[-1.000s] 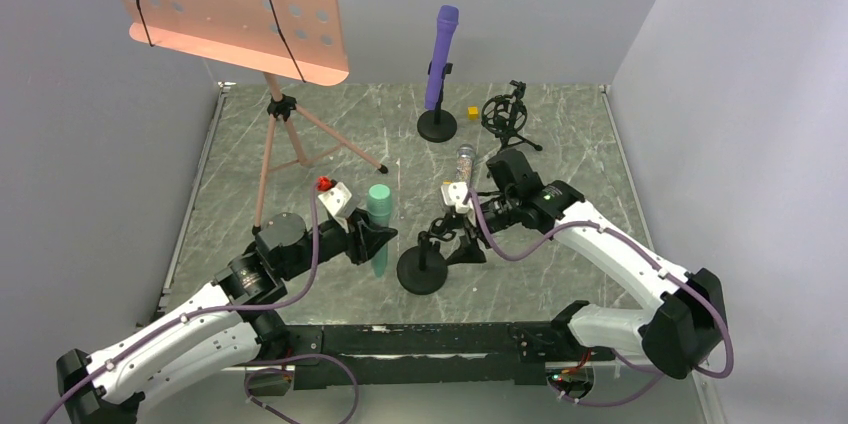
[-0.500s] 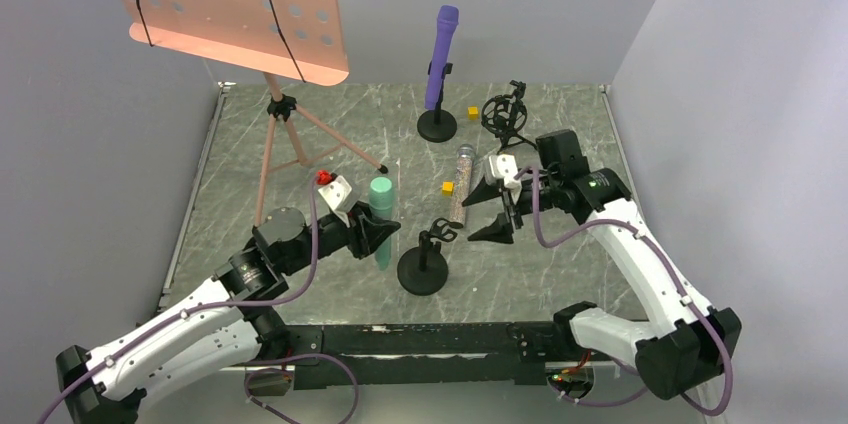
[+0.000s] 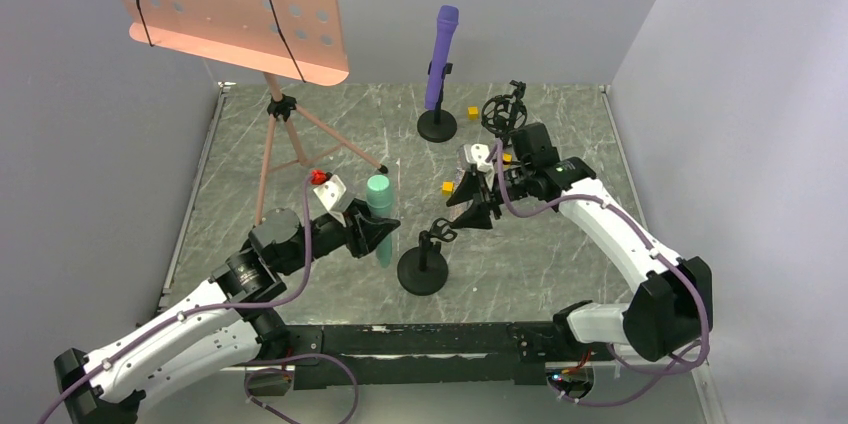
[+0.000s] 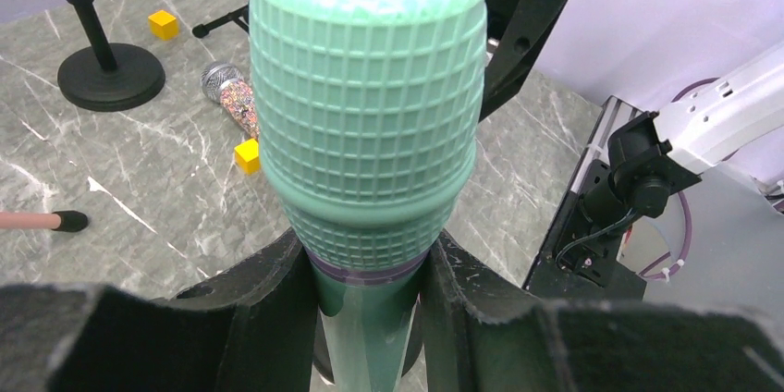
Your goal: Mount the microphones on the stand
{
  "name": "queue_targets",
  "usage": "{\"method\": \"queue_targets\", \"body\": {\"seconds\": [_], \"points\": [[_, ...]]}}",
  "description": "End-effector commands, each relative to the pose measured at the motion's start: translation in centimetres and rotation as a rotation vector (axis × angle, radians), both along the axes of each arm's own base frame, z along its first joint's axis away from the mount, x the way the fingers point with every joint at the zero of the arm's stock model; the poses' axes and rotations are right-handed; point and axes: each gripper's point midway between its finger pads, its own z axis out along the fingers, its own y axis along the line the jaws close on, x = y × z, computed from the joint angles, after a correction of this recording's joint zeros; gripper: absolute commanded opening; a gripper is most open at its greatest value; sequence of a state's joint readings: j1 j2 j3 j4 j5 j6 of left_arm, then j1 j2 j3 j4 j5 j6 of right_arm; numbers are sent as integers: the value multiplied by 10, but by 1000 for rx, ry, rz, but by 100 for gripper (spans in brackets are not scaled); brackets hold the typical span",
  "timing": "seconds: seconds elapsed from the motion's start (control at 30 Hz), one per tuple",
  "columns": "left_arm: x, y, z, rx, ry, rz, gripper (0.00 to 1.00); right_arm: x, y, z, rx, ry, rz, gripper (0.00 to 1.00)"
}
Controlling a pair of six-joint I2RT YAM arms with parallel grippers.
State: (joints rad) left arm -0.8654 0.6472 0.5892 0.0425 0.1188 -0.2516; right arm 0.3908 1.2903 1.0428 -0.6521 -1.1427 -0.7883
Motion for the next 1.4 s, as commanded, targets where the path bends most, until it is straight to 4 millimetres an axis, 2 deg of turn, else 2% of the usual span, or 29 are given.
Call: {"method": "queue_targets", "body": {"seconds": [0.0,0.17,0.27,0.43,0.5,0.7,0.87,1.03,1.17,1.23,1.3,1.33,1.37], "points": [[-2,-1,21,-60,-47,-10,0,0,15,5,16,-46,43,54],[-3,-1,21,-66,-46,-16,0,-5,24,-6,-4,-20,76,51],[-3,-1,18,-68,-38,-15,0,-7,27,-10,-12,-3,91,43],[-4,1,17,-68,-38,-12,0,-7,28,-7,-18,5,100,9],[-4,2,17,-66,-38,-10,0,-3,30,-2,-10,-2,83,0],[-4,2,18,-59,-41,-10,0,29,32,15,-11,-88,-77,0],[-5,4,19,-65,-43,-6,0,54,29,18,-49,-131,-201,0],[-5,2,19,-64,-42,-11,0,58,25,16,-36,-145,-263,0],[-4,0,19,-68,-42,-16,0,45,25,7,-41,-118,-211,0],[-3,-1,19,-67,-40,-18,0,37,25,3,-44,-99,-176,21],[-4,-1,19,-67,-41,-18,0,34,23,5,-37,-102,-175,51],[-4,-1,20,-67,-42,-19,0,36,20,9,-30,-106,-193,61],[-4,-1,20,-67,-43,-17,0,39,17,15,-14,-96,-215,68]]}}
